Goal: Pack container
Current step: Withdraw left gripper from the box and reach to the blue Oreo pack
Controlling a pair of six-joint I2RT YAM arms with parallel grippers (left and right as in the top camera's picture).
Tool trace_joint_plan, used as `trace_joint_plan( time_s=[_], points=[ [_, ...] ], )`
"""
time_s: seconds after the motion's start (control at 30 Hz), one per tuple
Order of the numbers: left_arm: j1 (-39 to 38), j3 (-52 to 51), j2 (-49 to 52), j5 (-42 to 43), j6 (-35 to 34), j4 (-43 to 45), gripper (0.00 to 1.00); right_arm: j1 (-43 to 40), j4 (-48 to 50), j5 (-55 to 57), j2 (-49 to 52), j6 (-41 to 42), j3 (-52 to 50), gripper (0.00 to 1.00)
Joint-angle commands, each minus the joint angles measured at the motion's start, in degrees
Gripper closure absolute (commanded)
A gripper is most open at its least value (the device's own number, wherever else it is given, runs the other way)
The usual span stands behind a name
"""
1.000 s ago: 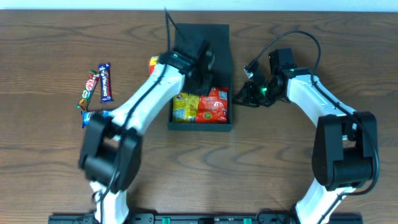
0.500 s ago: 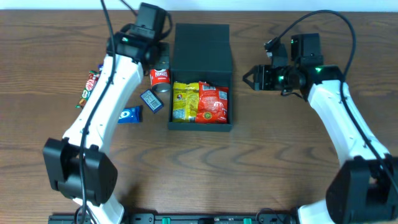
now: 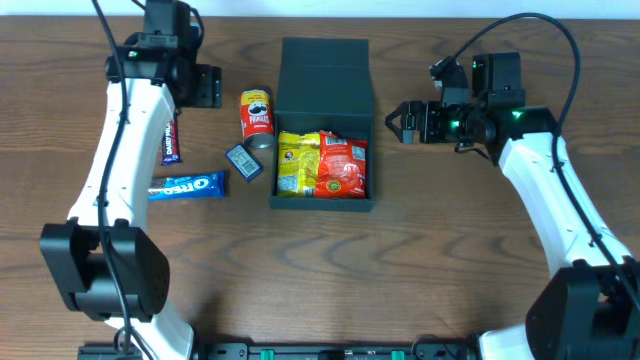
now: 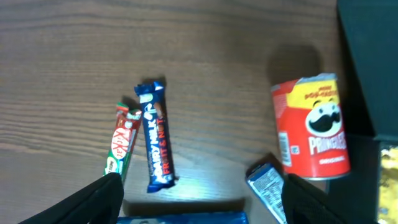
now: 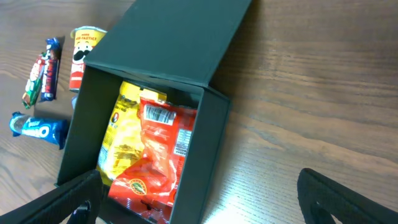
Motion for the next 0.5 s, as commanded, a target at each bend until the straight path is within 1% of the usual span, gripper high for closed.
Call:
trace_joint_plan(
  time_s=[0.0,0.03,0.07,0.1,0.17,0.37,0.47],
  points=[
    [0.7,-0.3,-0.5,0.8,6.4,-2.7,0.21,-0.2,0.1,0.3,-0.8,0.0,1.0,0.01],
    [0.7,-0.3,-0.5,0.8,9.8,-4.8,0.24,-0.2,0.1,0.3,-0.8,0.0,1.0,0.01],
    [0.7,-0.3,-0.5,0.8,12.7,-6.8,0.19,-0.2,0.2,0.3,-0.8,0.0,1.0,0.01],
    [0.7,-0.4,-0.5,0.7,15.0,-9.0,0.11,-0.2,0.2,0.3,-0.8,0.0,1.0,0.01],
    [0.7,-0.5,-0.5,0.9,15.7,-12.1,0.04,-0.2,0.6,0.3,-0.8,0.0,1.0,0.01],
    [0.7,-1.7,-2.1,3.7,15.7,-13.6,0.02,-0.2,0.8,0.3,-0.8,0.0,1.0,0.01],
    [0.8,-4.4,-5.2,4.5,15.9,-12.3,0.04,-0.2,0.8,0.3,-0.8,0.0,1.0,0.01]
  ],
)
